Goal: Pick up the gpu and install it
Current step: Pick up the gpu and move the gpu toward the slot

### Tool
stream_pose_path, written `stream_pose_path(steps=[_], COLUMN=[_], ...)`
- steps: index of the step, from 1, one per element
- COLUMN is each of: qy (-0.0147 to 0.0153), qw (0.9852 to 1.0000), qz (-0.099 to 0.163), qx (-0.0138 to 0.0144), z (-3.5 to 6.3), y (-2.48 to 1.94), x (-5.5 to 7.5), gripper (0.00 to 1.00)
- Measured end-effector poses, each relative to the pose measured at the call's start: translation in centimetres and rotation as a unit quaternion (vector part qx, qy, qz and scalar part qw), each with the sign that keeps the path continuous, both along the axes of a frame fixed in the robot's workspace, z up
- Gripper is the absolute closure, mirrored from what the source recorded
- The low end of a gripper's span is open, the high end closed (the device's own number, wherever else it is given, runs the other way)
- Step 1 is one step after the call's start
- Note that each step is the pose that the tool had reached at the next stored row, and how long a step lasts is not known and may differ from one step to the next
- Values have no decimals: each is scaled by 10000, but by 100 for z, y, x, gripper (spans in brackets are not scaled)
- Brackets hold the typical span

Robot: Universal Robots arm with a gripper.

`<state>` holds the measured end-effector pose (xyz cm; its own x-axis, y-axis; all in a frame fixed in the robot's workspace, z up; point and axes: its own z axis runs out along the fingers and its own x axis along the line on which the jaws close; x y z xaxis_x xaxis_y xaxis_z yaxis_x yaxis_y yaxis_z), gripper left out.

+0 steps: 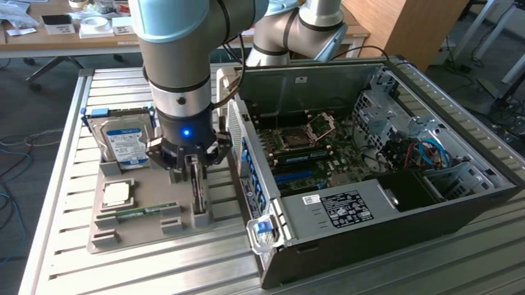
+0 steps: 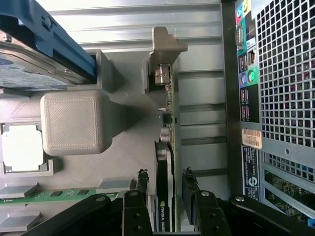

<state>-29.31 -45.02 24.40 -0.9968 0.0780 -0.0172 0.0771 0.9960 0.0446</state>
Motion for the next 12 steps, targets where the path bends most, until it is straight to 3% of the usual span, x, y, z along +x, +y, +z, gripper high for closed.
stream_pose_path(steps=[12], qy=[0], qw=[10000], qz=[-1], qx=[0], z=[-117], y=[21], x=[0], gripper=[58])
